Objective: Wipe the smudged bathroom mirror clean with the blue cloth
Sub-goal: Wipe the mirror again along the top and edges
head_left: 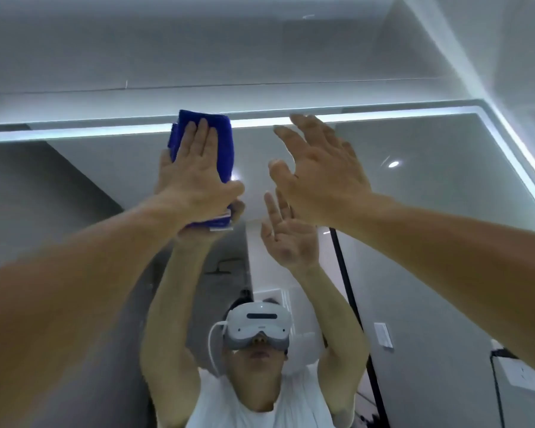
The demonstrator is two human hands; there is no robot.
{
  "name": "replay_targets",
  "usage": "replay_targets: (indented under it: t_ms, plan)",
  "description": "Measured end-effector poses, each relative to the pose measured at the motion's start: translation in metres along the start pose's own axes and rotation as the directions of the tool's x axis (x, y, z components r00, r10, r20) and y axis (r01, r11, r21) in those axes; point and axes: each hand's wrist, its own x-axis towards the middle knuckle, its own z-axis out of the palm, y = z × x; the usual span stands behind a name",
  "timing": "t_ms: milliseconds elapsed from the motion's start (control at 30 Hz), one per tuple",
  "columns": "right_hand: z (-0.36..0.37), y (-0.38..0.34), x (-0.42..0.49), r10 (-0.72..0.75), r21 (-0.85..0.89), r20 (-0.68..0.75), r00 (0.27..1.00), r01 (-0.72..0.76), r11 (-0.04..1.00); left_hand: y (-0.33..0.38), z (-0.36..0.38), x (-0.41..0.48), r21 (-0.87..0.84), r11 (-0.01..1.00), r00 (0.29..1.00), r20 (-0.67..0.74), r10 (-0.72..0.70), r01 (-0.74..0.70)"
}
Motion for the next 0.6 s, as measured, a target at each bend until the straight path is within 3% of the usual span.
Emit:
replay_targets:
  t_ms: [133, 233, 300, 333, 367, 400, 467, 533, 600]
  plan:
    - [0.005, -0.003, -0.024, 0.058, 0.058, 0.041, 0.997, -0.060, 0.996, 0.026, 0.023, -0.120, 0.077, 0.934, 0.937, 0.017, 0.349, -0.349]
    - [0.007, -0.010, -0.052, 0.032, 0.066, 0.051, 0.998, -0.035, 0.997, 0.010, 0.030, -0.176, 0.102, 0.792, 0.798, 0.093, 0.595, -0.603]
    - [0.006, -0.014, -0.066, 0.020, 0.082, 0.048, 0.999, -0.023, 0.996, -0.014, 0.020, -0.159, 0.114, 0.668, 0.677, 0.162, 0.718, -0.736]
    - [0.006, -0.017, -0.071, 0.011, 0.088, 0.056, 0.998, -0.016, 0.996, -0.025, 0.014, -0.140, 0.132, 0.640, 0.653, 0.174, 0.737, -0.757]
    - [0.006, -0.019, -0.075, -0.002, 0.085, 0.067, 0.998, -0.004, 0.996, -0.033, 0.007, -0.118, 0.142, 0.681, 0.696, 0.163, 0.700, -0.718]
    - [0.006, -0.020, -0.077, -0.012, 0.076, 0.071, 0.997, 0.006, 0.997, -0.039, 0.001, -0.096, 0.116, 0.782, 0.790, 0.140, 0.597, -0.612]
    - [0.004, -0.022, -0.082, -0.005, 0.070, 0.061, 0.998, 0.000, 0.998, -0.042, -0.007, -0.066, 0.060, 0.963, 0.961, 0.100, 0.256, -0.263]
    - [0.001, -0.022, -0.088, 0.027, 0.083, 0.050, 0.998, -0.031, 0.996, -0.031, -0.002, -0.068, 0.048, 0.997, 0.996, 0.052, 0.065, -0.068]
    - [0.000, -0.025, -0.096, 0.045, 0.090, 0.063, 0.997, -0.051, 0.995, -0.014, 0.012, -0.102, 0.050, 0.993, 0.994, 0.013, 0.106, -0.107]
